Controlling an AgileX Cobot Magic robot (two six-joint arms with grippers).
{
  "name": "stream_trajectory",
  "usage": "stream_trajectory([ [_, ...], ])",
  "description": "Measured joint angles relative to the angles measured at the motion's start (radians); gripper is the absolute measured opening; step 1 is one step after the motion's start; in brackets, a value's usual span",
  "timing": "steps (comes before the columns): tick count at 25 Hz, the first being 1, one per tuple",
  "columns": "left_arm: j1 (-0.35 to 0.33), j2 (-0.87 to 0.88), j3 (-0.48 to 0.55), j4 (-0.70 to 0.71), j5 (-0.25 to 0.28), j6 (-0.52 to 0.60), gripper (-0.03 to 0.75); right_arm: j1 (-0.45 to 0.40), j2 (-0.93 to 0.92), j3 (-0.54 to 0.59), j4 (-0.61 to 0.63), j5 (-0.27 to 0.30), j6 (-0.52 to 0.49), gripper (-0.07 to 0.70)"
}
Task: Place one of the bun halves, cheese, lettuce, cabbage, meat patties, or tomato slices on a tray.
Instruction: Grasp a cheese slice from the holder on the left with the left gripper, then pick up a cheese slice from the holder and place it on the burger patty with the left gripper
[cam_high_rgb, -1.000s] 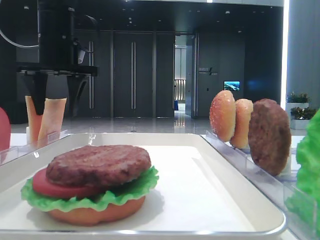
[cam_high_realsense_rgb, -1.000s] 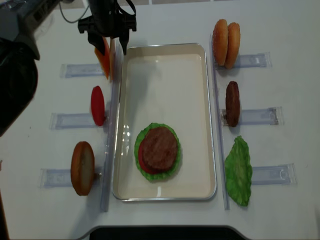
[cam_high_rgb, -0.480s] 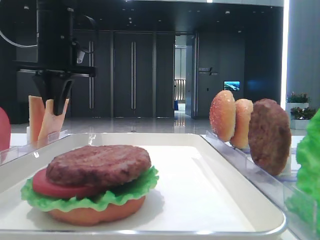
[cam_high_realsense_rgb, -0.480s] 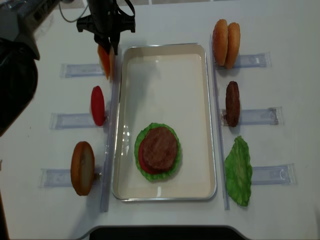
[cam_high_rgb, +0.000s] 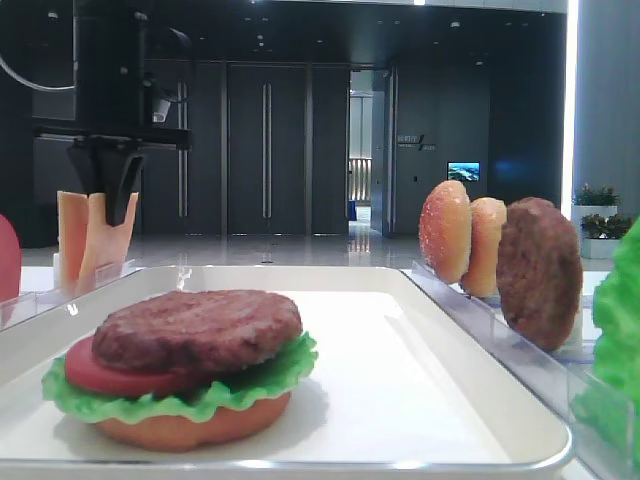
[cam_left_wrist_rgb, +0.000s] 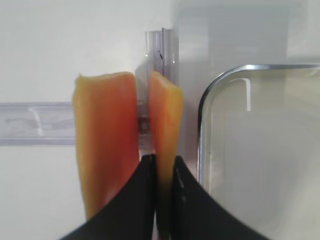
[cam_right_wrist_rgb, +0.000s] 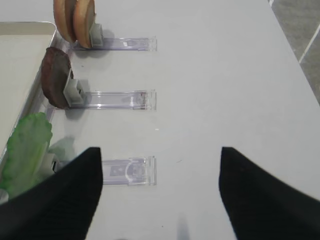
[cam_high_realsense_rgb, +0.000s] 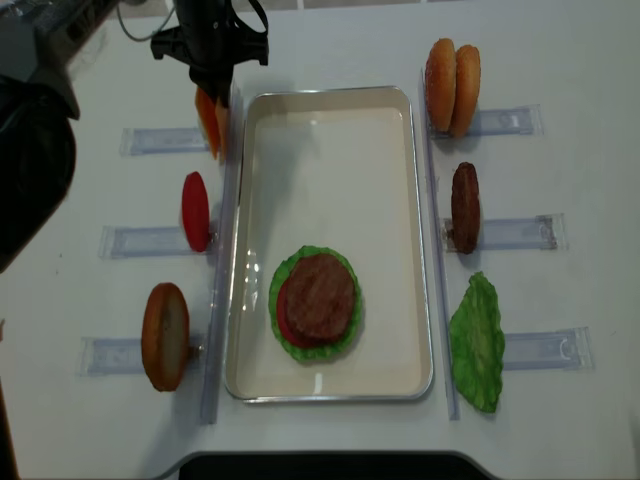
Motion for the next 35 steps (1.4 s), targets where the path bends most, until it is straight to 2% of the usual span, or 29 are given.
stream_trajectory([
  [4, 0.0, 0.0, -0.036, -0.034, 0.001, 0.001, 0.036, 0.0, 0.0, 0.0, 0.0, 0.0, 0.0, 0.472],
  [10, 0.0, -0.019, -0.037, -0.041, 0.003, 0.001, 0.035, 0.0, 0.0, 0.0, 0.0, 0.0, 0.0, 0.472],
  [22, 0.028, -0.16, -0.037, -0.111, 0.009, 0.026, 0.035, 0.0, 0.0, 0.0, 0.0, 0.0, 0.0, 0.472],
  [27, 0.052, -0.244, 0.005, -0.202, 0.017, 0.057, 0.035, 0.0, 0.0, 0.0, 0.0, 0.0, 0.0, 0.472],
  [35, 0.051, -0.382, 0.089, -0.333, 0.019, 0.131, 0.035, 0.0, 0.0, 0.0, 0.0, 0.0, 0.0, 0.472],
])
